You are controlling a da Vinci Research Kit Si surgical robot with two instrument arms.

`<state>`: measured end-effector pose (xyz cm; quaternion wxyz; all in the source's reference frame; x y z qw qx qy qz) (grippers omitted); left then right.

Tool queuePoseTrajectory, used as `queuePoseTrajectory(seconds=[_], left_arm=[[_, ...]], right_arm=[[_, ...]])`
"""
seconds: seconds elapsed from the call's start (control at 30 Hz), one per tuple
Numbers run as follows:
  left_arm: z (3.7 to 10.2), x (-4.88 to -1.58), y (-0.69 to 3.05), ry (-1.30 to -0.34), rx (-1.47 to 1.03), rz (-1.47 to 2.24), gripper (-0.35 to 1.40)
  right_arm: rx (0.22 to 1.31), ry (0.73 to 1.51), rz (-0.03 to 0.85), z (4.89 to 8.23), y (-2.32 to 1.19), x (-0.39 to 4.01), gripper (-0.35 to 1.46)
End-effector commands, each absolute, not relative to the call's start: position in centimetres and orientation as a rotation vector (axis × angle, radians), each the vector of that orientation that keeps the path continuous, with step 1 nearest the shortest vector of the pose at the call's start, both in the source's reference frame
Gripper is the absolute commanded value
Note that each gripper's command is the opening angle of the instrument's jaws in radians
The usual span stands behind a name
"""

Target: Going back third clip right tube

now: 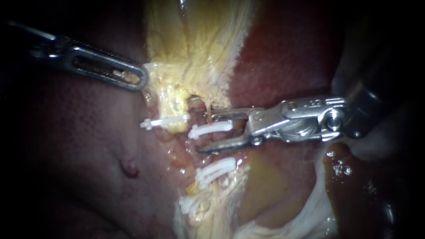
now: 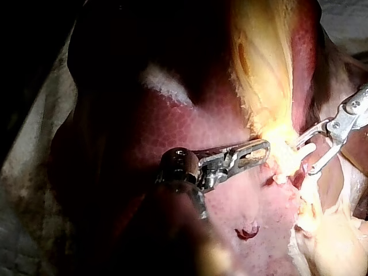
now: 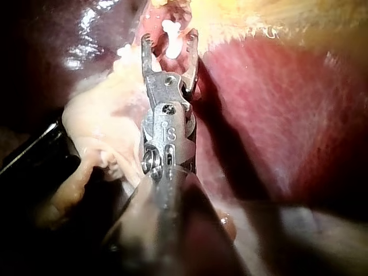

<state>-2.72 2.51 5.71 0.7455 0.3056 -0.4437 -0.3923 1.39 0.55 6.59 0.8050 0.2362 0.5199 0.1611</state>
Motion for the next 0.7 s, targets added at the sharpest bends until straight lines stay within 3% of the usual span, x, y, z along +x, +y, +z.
queuePoseTrajectory(seconds=[0.03, 0.27, 0.7], left_arm=[[5.7, -2.72, 2.51, -0.972, 0.669, -0.858, -0.35], [5.7, -2.71, 2.51, -0.972, 0.67, -0.858, -0.35], [5.7, -2.71, 2.52, -0.972, 0.67, -0.858, -0.35]], right_arm=[[0.499, 1.117, 0.331, 6.57, 0.54, 1.34, 0.5], [0.462, 1.14, 0.269, 6.47, 0.56, 0.99, 0.5], [0.428, 1.158, 0.235, 6.3, 0.65, 0.57, 0.5]])
